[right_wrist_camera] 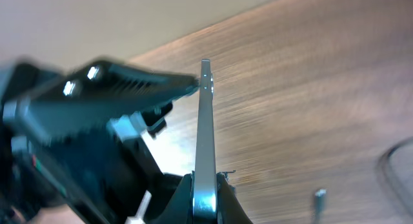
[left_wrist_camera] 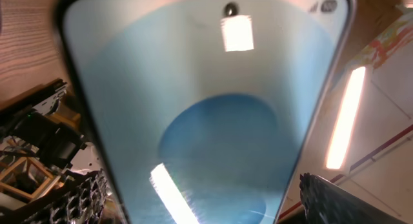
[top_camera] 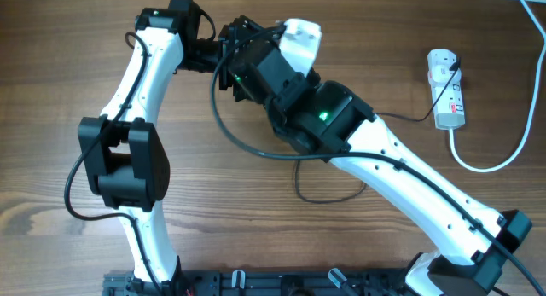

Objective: Plug charger to phone and switch on socket

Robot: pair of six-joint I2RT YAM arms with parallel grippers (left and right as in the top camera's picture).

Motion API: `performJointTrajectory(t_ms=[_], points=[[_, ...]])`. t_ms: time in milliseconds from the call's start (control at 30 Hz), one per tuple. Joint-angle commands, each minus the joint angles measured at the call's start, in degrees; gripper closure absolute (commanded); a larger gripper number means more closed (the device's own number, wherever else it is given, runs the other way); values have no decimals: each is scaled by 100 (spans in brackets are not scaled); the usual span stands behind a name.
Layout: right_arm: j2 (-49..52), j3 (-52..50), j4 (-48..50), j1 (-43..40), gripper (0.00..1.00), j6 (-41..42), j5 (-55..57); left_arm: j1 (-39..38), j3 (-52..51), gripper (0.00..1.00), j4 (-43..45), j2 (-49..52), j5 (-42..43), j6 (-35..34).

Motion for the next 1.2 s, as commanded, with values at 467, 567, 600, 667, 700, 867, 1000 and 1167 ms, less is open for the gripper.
performJointTrajectory(t_ms=[467, 567, 600, 667, 700, 867, 1000, 1167], points=[[-122, 118, -31, -90, 96, 4336, 302, -11, 101, 11, 0, -181, -127, 26], [-122, 118, -184, -90, 96, 5202, 295, -11, 101, 10, -2, -181, -122, 26], [-122, 118, -238, -90, 95, 5512, 295, -11, 101, 10, -4, -181, -85, 26], [-122, 118, -382, -90, 95, 6188, 291, -11, 101, 10, -4, -181, -17, 26], [-122, 118, -398, -90, 95, 6234, 295, -11, 101, 12, -4, -181, -15, 24], [-122, 118, -356, -94, 95, 6231, 249, -11, 101, 22, -2, -181, -17, 24], [-122, 118, -297, -94, 95, 6231, 243, -11, 101, 36, -4, -181, -17, 24], [-122, 118, -306, -94, 95, 6231, 221, -11, 101, 35, -4, -181, -17, 26]])
